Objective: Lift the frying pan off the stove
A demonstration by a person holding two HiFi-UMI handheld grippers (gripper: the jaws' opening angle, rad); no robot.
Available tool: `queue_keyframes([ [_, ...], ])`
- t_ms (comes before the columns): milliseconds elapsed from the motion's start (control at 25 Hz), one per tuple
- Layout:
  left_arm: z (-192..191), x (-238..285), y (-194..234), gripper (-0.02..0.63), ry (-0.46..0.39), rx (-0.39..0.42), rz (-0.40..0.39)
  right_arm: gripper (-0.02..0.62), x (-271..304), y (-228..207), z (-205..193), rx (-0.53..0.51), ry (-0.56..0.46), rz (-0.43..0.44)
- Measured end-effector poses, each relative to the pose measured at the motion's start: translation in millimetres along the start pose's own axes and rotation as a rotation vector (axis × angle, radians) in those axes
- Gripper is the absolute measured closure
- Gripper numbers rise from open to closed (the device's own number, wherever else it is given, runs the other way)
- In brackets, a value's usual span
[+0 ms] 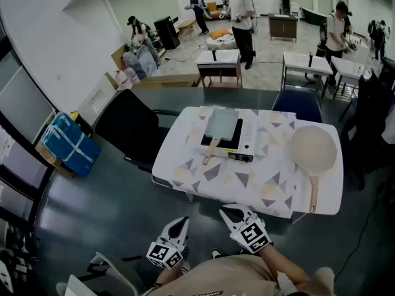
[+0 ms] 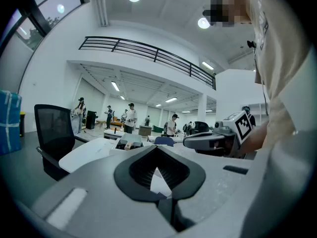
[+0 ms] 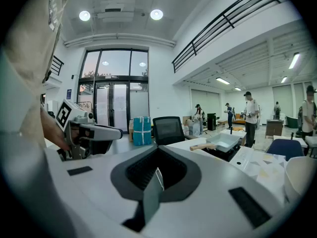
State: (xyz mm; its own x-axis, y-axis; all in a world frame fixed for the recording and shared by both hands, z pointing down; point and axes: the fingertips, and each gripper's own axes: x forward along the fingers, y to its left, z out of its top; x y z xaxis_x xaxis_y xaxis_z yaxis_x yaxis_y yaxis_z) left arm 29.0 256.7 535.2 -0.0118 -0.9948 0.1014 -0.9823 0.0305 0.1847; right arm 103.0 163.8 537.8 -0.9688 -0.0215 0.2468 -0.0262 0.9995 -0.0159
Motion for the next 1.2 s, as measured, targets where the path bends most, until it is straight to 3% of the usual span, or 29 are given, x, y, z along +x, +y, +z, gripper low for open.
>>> queue_keyframes([
  [280, -7, -4, 8, 0.607, 0.017, -0.021, -0.005, 0.592, 10, 6, 16, -0.013, -0.021, -0.013],
  [520, 5, 9, 14, 0.607, -0.004, 0.022, -0.048, 0.592, 2, -1, 7, 0.008, 0.002, -0.061],
  [760, 21, 10, -1, 0.607, 0.022, 0.273, -0.128, 0.592, 10, 7, 10, 0.006, 0.000, -0.084],
  [960, 3, 2, -7, 0.607, 0.019, 0.230, -0.209, 0.592, 19, 23, 7, 0.004, 0.002, -0.122],
  [1200, -18, -15, 2, 0.607, 0.053, 0.138, -0.255, 0.592, 1, 16, -7, 0.021, 0.028, -0.243],
])
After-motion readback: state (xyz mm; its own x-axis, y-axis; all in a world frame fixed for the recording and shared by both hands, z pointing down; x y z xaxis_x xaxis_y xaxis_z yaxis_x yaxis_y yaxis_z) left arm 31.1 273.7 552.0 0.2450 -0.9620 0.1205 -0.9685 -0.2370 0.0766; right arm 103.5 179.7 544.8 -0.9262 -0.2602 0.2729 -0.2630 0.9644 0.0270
